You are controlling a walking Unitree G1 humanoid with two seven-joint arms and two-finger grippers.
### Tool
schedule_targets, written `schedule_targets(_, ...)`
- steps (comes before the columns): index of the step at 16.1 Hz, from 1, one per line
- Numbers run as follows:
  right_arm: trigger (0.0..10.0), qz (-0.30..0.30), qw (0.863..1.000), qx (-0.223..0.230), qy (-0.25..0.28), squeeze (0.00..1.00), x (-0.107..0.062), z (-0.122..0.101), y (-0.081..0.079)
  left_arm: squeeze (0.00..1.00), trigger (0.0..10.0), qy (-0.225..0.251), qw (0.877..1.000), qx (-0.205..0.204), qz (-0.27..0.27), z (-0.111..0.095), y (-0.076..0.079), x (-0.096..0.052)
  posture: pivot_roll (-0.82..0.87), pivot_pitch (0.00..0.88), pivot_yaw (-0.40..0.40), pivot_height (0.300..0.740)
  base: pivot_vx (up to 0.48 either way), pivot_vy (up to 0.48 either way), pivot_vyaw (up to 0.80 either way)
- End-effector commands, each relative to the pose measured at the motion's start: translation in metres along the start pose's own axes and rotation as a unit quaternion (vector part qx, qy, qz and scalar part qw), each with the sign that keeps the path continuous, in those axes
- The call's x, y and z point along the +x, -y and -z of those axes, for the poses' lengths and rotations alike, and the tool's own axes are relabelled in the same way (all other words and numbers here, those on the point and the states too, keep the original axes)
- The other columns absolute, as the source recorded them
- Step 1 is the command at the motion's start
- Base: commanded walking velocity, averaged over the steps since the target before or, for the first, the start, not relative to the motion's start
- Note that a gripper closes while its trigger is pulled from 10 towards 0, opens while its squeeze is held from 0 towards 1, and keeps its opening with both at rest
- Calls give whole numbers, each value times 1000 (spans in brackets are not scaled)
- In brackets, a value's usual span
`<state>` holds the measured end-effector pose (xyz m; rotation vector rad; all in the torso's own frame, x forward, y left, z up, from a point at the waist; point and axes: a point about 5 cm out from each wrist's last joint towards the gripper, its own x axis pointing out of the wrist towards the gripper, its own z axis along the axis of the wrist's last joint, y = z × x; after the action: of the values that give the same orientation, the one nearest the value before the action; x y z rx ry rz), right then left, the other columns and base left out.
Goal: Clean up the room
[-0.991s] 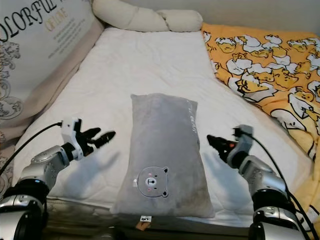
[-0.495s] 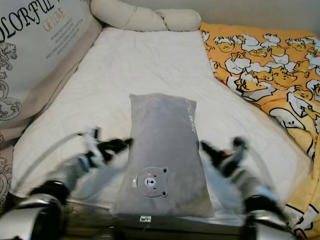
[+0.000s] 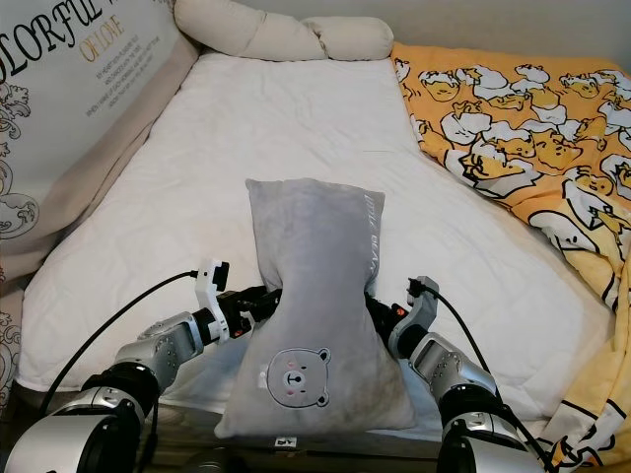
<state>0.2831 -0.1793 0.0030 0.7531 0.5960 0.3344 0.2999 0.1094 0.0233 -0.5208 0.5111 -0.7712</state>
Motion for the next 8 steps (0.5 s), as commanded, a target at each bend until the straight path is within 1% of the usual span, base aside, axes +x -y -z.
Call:
schedule_targets(1, 0, -28, 999, -12, -28, 0, 12, 8, -14, 0, 7098, -28, 998, 39, 34, 3, 11, 9, 29, 0, 7, 740, 0, 0, 0)
schedule_targets(2, 0, -27, 999, -16, -27, 0, 12, 7, -14, 0, 3843, -33, 998, 47, 35, 3, 11, 9, 30, 0, 7, 740, 0, 0, 0)
schedule_targets(3, 0, -25, 999, -22, -25, 0, 11, 5, -14, 0, 0, -33, 997, 57, 30, 2, 10, 8, 30, 0, 7, 740, 0, 0, 0)
schedule_targets(5, 0, -18, 999, -36, -31, 0, 11, 4, -13, 0, 0, -28, 997, 68, 13, -2, 7, 7, 28, 0, 9, 740, 0, 0, 0)
schedule_targets(7, 0, -15, 999, -36, -16, 0, 13, 1, -16, 0, 0, -32, 996, 81, 7, -3, 6, 7, 30, 0, 9, 740, 0, 0, 0)
schedule_targets(8, 0, -20, 999, -33, -3, 0, 16, -3, -21, 0, 0, -42, 993, 110, -7, -5, 4, 6, 32, 0, 9, 740, 0, 0, 0)
